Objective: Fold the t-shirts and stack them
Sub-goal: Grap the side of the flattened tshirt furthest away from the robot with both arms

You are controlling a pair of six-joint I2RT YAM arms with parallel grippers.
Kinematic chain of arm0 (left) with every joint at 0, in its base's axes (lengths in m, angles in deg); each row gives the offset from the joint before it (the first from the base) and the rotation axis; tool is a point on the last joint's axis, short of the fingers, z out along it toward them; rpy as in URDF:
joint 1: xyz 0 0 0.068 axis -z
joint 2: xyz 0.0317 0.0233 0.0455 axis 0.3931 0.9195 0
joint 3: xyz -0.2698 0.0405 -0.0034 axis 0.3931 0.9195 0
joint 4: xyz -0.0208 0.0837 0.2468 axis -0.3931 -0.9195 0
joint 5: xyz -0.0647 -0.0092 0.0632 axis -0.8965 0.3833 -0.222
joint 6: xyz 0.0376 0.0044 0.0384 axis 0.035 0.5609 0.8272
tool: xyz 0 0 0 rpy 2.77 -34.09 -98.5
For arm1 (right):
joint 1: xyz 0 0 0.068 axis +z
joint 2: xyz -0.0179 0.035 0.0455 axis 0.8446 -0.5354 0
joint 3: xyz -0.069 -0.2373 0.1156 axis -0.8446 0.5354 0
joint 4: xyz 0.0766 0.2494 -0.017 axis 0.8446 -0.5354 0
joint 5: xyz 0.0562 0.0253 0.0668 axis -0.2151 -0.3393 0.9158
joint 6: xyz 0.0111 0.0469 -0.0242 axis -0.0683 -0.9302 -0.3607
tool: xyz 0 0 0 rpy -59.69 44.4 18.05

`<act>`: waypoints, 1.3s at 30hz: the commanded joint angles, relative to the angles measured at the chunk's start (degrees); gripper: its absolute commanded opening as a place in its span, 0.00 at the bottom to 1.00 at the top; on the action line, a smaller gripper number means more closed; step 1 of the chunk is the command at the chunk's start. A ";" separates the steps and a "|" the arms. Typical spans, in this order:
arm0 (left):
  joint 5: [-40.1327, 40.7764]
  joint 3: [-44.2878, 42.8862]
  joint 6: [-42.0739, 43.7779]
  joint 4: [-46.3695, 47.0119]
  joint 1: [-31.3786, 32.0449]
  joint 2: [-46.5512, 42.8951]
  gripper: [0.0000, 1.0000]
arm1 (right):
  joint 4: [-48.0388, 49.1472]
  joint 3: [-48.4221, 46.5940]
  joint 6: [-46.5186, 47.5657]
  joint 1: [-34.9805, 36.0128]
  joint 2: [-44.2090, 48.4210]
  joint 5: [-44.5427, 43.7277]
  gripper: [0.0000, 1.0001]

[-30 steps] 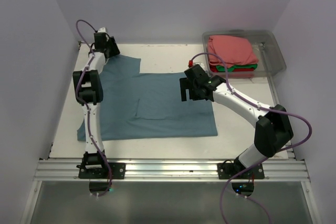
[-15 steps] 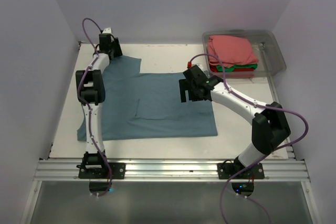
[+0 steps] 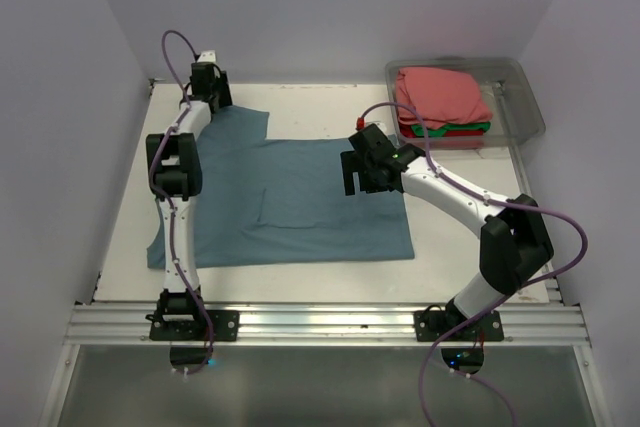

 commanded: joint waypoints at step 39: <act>2.13 -0.89 2.97 2.71 -0.48 2.26 0.16 | -1.30 -2.45 1.18 -1.03 -0.72 1.53 0.91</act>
